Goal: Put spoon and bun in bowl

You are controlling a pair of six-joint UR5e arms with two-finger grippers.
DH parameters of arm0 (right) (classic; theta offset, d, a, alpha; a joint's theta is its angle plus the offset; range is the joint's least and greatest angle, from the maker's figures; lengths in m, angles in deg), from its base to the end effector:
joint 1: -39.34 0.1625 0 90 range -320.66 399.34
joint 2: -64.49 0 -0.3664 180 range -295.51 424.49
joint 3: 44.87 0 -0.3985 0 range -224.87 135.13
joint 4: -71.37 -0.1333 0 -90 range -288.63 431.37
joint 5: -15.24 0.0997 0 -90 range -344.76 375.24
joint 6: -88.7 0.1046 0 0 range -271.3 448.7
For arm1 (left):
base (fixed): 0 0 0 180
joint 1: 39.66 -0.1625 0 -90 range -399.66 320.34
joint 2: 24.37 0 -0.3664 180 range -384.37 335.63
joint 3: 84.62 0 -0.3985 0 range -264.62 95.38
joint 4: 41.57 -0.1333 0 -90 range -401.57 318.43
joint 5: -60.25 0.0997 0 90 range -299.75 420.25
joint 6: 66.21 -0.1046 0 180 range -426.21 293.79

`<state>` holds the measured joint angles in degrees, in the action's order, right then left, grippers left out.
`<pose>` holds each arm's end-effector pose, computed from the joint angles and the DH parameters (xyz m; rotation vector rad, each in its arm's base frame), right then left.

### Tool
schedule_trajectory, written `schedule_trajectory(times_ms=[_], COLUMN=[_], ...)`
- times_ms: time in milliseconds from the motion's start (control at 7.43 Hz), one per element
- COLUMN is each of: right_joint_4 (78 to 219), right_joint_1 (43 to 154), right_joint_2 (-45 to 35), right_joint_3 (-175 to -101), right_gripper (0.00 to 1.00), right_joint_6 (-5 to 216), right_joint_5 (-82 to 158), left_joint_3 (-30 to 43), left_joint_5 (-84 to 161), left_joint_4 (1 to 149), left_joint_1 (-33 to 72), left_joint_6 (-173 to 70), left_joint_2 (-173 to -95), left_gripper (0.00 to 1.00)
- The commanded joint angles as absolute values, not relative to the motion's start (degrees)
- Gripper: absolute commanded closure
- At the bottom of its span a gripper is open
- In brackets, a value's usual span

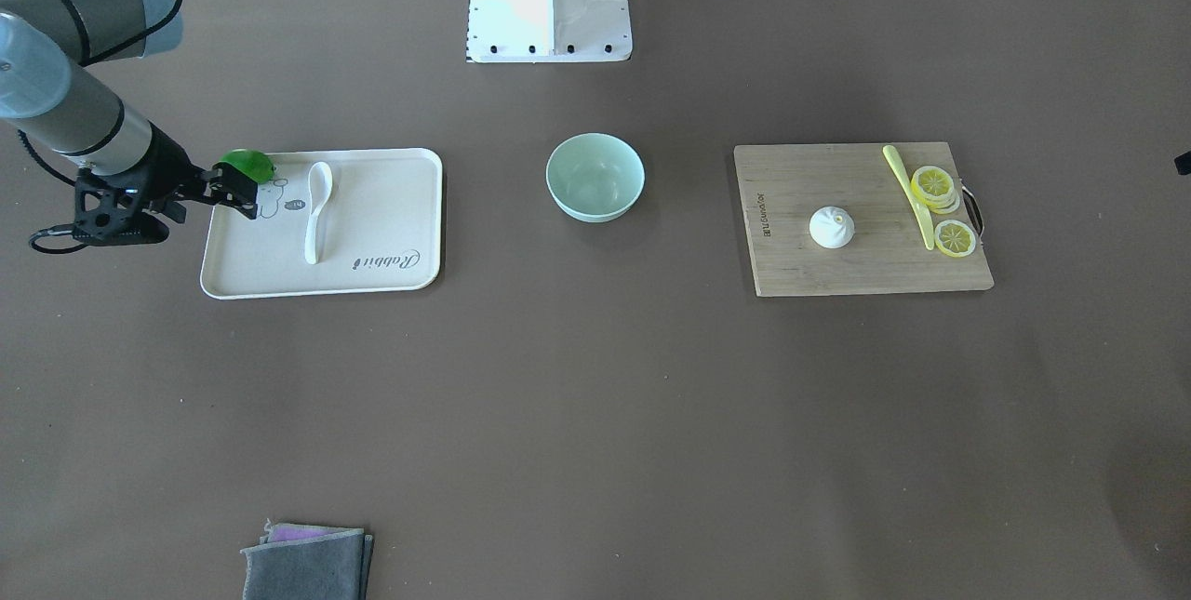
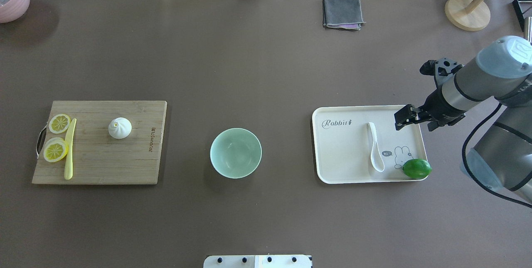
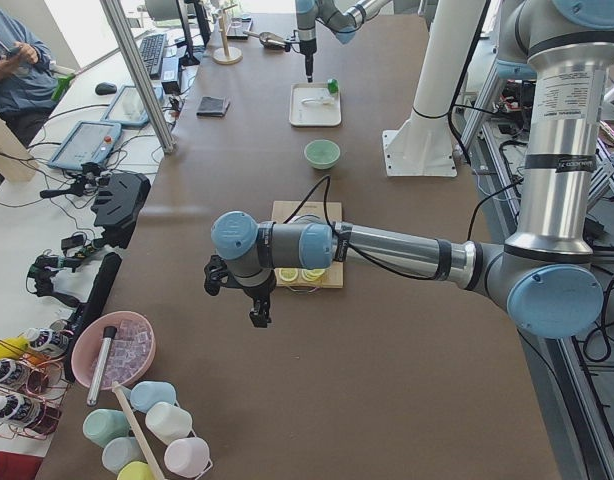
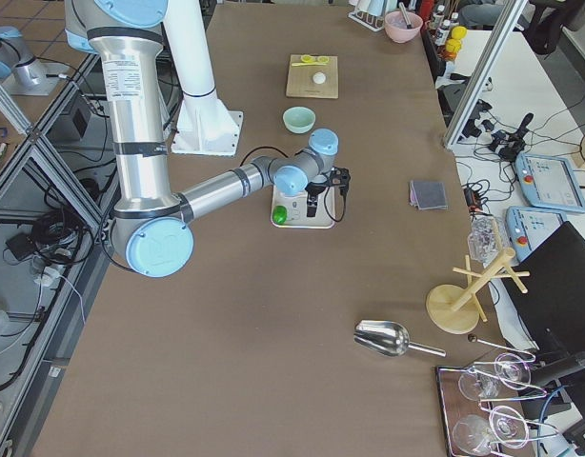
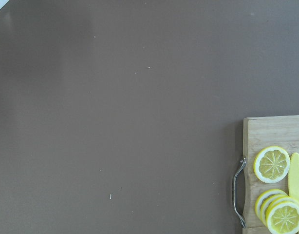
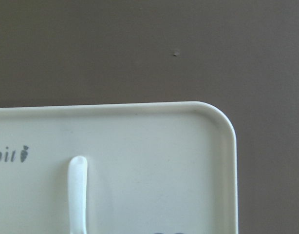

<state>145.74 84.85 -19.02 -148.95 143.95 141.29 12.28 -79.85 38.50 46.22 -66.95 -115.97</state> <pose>-0.3307 -0.4390 0.3959 -0.0711 -0.8571 -0.0226 -0.0168 -0.5049 0.5394 -0.0491 0.8735 0.0684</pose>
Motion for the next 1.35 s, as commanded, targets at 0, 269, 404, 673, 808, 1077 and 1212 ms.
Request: schedule_trajectory(times_ms=[0,269,404,673,808,1077,1212], right_joint_4=[145.2,145.3,145.2,145.2,145.2,145.3,145.2], right_joint_1=[78.6,77.7,77.9,77.9,78.0,78.1,78.1], right_joint_2=[-17.5,-13.2,-12.9,-12.9,-12.9,-12.8,-12.8], right_joint_3=[-148.2,-144.4,-144.7,-144.3,-144.1,-144.2,-144.2], right_gripper=[0.01,0.02,0.02,0.11,0.40,1.00,1.00], right_joint_6=[148.9,149.0,149.2,149.8,150.0,150.1,150.2], right_joint_5=[136.1,135.4,135.5,135.5,135.5,135.6,135.7], left_joint_3=[12.2,12.4,12.3,12.5,12.8,12.8,12.7], left_joint_5=[-79.8,-79.8,-79.8,-79.8,-79.8,-79.8,-79.8], left_joint_4=[38.5,38.5,38.5,38.5,38.5,38.5,38.5], left_joint_1=[46.2,46.2,46.2,46.2,46.2,46.2,46.2], left_joint_6=[-66.9,-66.8,-66.9,-66.8,-66.8,-66.8,-66.8], left_joint_2=[-116.0,-116.0,-116.0,-116.1,-116.1,-116.1,-116.0], left_gripper=[0.02,0.02,0.02,0.02,0.02,0.02,0.02])
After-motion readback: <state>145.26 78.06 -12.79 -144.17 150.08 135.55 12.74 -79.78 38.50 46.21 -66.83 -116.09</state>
